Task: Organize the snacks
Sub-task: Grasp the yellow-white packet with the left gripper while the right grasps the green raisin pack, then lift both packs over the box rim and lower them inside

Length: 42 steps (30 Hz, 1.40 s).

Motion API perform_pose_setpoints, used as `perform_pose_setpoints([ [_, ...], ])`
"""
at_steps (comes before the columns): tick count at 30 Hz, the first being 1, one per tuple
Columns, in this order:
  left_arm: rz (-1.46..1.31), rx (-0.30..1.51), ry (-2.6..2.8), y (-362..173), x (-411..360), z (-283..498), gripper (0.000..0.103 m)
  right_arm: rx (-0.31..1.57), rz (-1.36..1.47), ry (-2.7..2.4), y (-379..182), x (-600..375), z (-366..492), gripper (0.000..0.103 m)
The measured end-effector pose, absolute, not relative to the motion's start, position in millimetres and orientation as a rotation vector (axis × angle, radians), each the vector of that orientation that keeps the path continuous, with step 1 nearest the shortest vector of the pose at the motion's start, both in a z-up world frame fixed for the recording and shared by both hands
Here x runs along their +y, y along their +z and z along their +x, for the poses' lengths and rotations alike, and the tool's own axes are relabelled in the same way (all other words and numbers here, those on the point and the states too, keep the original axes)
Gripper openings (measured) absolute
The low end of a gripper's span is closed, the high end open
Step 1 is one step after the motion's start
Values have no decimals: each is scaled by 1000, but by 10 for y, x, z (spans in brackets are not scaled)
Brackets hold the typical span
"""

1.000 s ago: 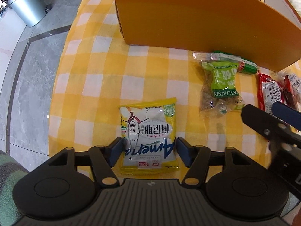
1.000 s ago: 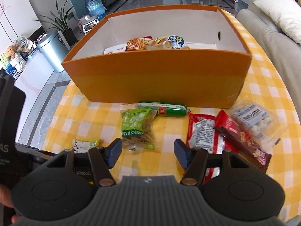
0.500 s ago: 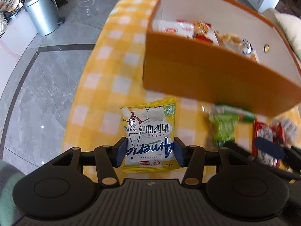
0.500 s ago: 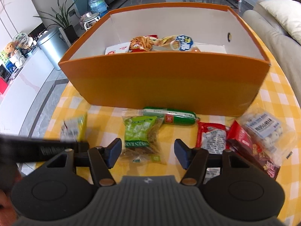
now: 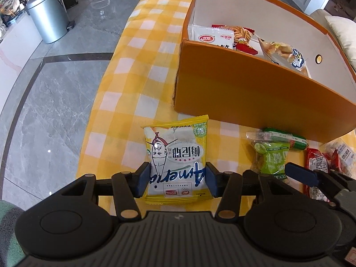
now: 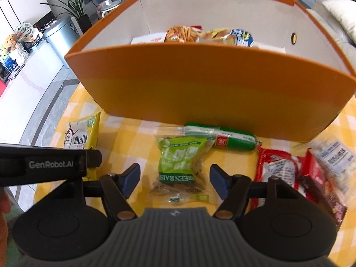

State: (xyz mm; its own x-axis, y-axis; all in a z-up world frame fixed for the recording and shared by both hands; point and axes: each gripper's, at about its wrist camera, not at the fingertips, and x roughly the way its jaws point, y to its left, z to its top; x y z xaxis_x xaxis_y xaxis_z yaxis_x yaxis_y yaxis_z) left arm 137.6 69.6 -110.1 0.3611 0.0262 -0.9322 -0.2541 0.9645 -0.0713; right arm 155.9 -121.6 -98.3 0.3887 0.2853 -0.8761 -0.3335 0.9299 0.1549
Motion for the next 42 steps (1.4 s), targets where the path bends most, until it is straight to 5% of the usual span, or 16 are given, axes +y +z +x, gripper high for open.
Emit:
perform_pose_setpoints([
  [10,-231,1208,166,-1141,682,1391,59,1124,-59,365,-1060,-1216,1611,46],
  [42,-241,1060,97,-442,568,1106,59,1090,-107,401,-260,-1529,1173,39],
])
